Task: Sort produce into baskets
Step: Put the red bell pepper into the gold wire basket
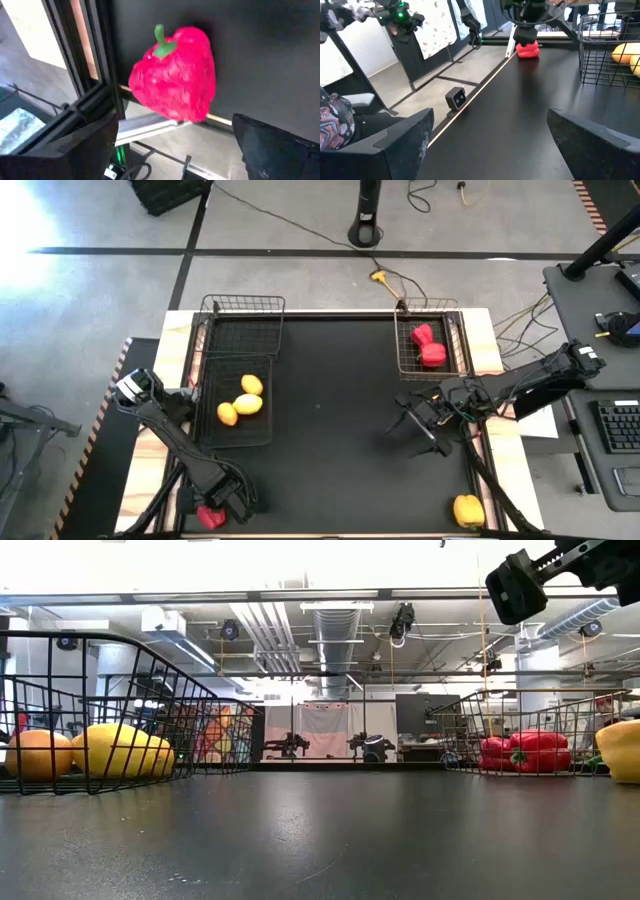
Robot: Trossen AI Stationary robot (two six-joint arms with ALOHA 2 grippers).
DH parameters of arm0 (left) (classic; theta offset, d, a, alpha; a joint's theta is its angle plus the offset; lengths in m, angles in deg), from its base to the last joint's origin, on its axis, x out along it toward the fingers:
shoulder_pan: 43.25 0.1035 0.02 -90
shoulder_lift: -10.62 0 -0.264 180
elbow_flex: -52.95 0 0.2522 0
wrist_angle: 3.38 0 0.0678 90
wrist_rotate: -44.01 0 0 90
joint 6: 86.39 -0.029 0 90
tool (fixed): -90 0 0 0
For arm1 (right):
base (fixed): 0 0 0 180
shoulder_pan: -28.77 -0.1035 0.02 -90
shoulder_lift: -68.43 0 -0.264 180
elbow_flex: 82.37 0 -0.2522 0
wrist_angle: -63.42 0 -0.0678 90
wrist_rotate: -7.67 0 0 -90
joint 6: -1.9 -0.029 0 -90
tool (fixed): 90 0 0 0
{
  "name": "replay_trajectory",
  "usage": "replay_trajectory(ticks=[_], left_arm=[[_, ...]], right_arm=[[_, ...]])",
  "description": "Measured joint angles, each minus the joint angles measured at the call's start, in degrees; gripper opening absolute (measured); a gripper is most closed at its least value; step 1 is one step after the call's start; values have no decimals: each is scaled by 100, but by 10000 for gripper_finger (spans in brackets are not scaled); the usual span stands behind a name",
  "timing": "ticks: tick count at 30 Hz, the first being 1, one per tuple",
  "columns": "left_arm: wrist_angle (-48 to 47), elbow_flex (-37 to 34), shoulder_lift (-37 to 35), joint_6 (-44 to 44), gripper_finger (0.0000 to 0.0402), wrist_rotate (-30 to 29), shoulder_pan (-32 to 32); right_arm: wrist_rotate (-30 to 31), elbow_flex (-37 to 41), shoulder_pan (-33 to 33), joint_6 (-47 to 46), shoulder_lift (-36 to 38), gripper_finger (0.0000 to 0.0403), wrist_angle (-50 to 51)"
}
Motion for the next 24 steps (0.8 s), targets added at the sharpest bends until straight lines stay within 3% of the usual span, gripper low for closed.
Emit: replay_trajectory(ticks=[6,11,17,21,24], left_arm=[[733,-503,-2,16,373,55,7],[1099,-864,-2,4,373,639,-7],[1620,-1102,9,-10,373,720,-7],[1722,-1253,144,-9,373,1192,-7],[1991,-1336,191,-8,373,1093,-21]], right_arm=[[-8,-22,0,-2,0,381,51],[-9,-22,0,-49,0,381,302],[-9,-11,0,-262,0,381,353],[-9,-11,0,-367,0,381,354],[-11,-11,0,-423,0,381,355]])
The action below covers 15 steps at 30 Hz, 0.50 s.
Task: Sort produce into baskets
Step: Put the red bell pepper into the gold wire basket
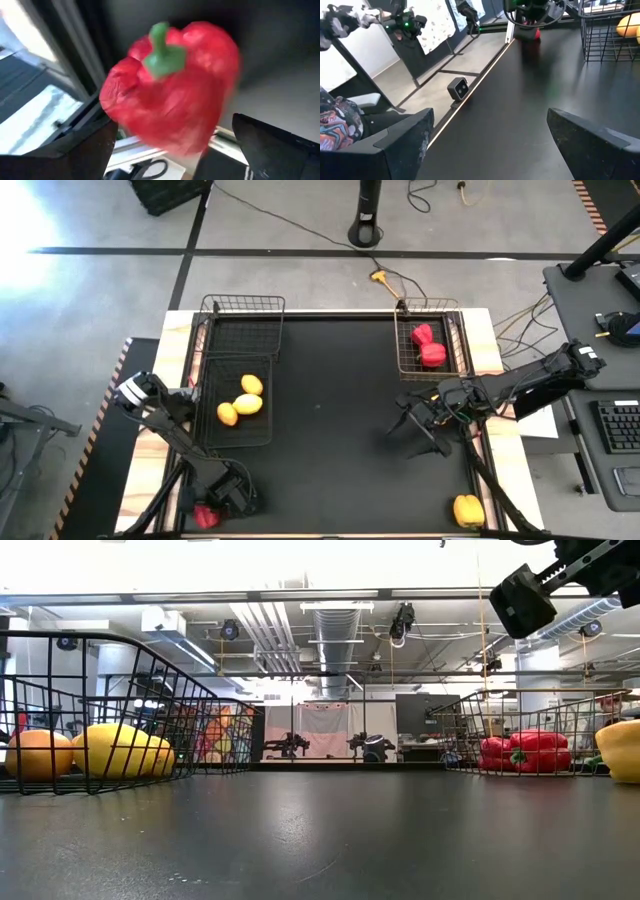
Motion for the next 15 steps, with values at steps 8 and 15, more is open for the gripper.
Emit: replay_trajectory(ticks=[8,15], left_arm=[[652,-341,118,-11,373,-160,-5],[702,-148,129,-110,373,-1032,29]], right_arm=[[0,0,0,-105,0,381,6],[1,0,0,-111,0,381,80]])
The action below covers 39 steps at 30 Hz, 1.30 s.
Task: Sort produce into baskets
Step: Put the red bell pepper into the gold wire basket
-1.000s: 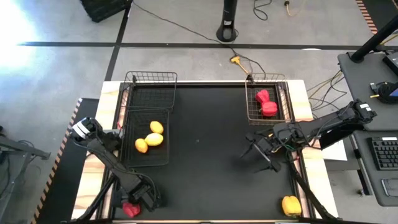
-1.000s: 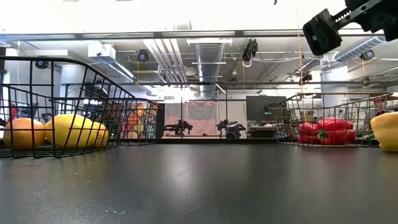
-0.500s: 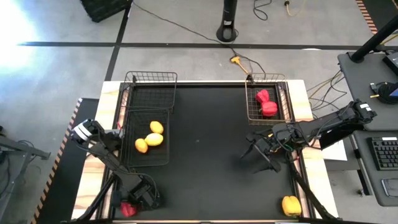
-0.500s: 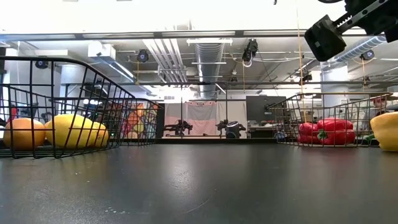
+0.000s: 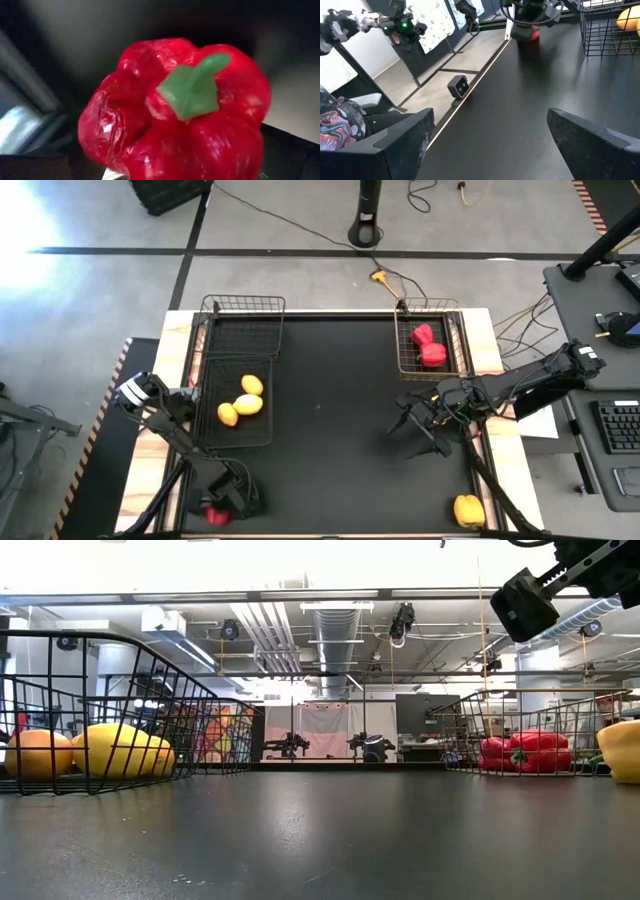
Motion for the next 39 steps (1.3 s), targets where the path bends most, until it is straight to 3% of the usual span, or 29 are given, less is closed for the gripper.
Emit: replay_trajectory(ticks=[7,10,16,21,29,32,39], left_arm=[[-70,414,82,-300,366,-1905,35],[-239,669,250,-405,353,-2397,70],[-946,1634,1064,-1050,335,-2480,400],[-1737,3006,1968,-2183,334,-2627,913],[-3176,5390,3142,-4661,334,-3710,1927],[-3190,5947,3433,-5428,334,-4142,2301],[-3319,6808,3985,-6632,334,-4368,2885]], right_arm=[[-1,-14,0,-8,0,381,11],[-1,-52,0,-45,0,381,10],[1,-148,0,-34,0,381,70],[1,-206,0,-34,0,381,90],[0,-299,0,-50,0,381,257],[1,-310,0,52,0,381,679],[49,-93,-45,263,0,381,2138]])
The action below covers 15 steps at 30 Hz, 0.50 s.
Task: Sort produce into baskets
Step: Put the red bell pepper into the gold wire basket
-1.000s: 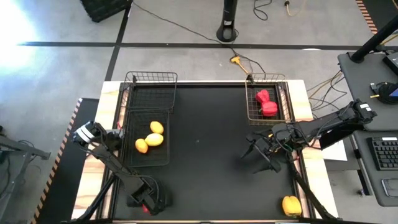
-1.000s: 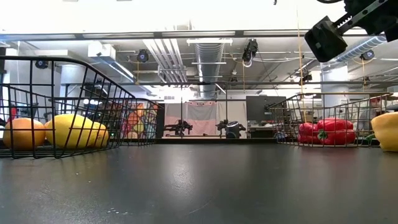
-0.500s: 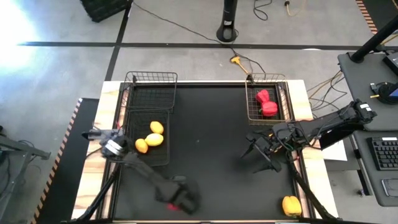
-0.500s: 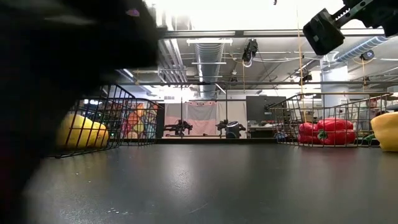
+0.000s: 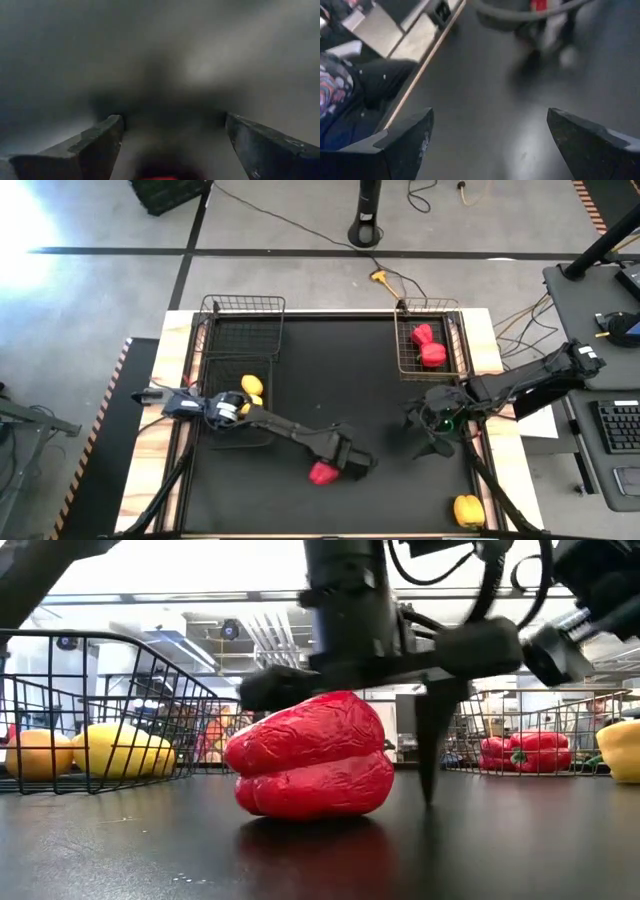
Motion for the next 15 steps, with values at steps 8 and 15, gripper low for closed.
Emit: replay_trajectory(ticks=[8,15], left_arm=[[-958,927,120,-533,334,-896,43],[-2452,1036,-200,-303,334,-1058,-437]], right_arm=[[312,302,-206,-320,0,381,-204],[594,303,-207,-361,0,381,-414]])
